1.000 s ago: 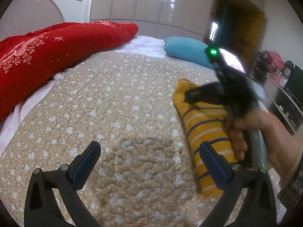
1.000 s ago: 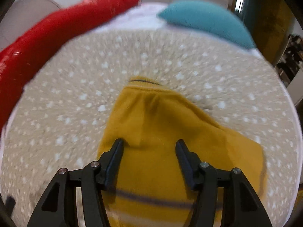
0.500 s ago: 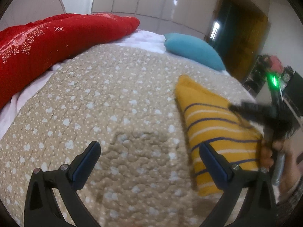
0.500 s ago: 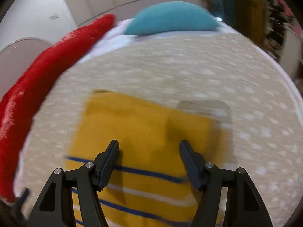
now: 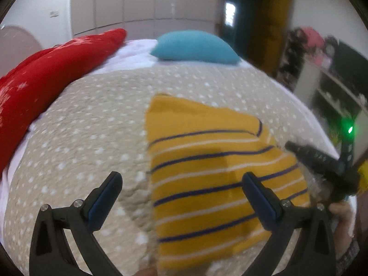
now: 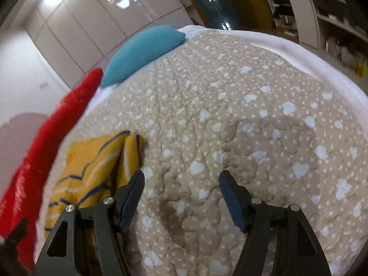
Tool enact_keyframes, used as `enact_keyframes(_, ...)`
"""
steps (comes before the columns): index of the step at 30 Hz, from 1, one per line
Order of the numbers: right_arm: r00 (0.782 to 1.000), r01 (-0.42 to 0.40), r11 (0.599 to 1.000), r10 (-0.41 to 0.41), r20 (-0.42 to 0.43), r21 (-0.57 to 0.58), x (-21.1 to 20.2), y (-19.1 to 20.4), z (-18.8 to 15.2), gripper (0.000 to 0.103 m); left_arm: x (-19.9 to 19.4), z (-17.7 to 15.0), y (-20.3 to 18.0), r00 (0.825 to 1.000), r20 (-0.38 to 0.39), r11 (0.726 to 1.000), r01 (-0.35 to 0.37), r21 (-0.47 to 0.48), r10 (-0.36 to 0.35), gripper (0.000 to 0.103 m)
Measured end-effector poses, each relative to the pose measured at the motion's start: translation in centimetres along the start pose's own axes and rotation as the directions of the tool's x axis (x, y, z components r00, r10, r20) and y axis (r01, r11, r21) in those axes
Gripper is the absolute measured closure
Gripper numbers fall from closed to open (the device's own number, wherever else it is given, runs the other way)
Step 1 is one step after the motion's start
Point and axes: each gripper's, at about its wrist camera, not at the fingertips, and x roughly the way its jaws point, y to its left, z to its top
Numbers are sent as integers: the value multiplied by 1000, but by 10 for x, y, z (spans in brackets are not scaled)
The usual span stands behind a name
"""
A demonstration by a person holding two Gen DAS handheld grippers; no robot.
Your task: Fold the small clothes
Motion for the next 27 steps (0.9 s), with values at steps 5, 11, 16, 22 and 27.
enact_keyframes(5, 999, -38, 999, 39, 7, -15, 3, 2, -1, 24, 45, -17, -13, 993, -112, 999, -26, 32, 30, 0)
enact_keyframes(11, 990, -142, 989, 141, 19, 30, -12, 0, 4, 43, 70, -33, 39, 951, -161, 930, 205, -306, -262, 0)
enact_keyframes(16, 947, -294, 955, 288, -139, -23, 7, 42, 25, 55, 60, -42, 26, 978, -79, 961, 172, -215, -193, 0)
enact_keyframes(22, 928, -275, 956, 237, -289, -101, 63, 72, 38, 95, 55, -51, 30, 980, -20, 958, 188, -216, -197, 0)
enact_keyframes(27, 942, -320, 944, 307, -134, -86, 50, 61, 48, 97, 53, -56, 32, 980, -6, 957, 192, -217, -198, 0)
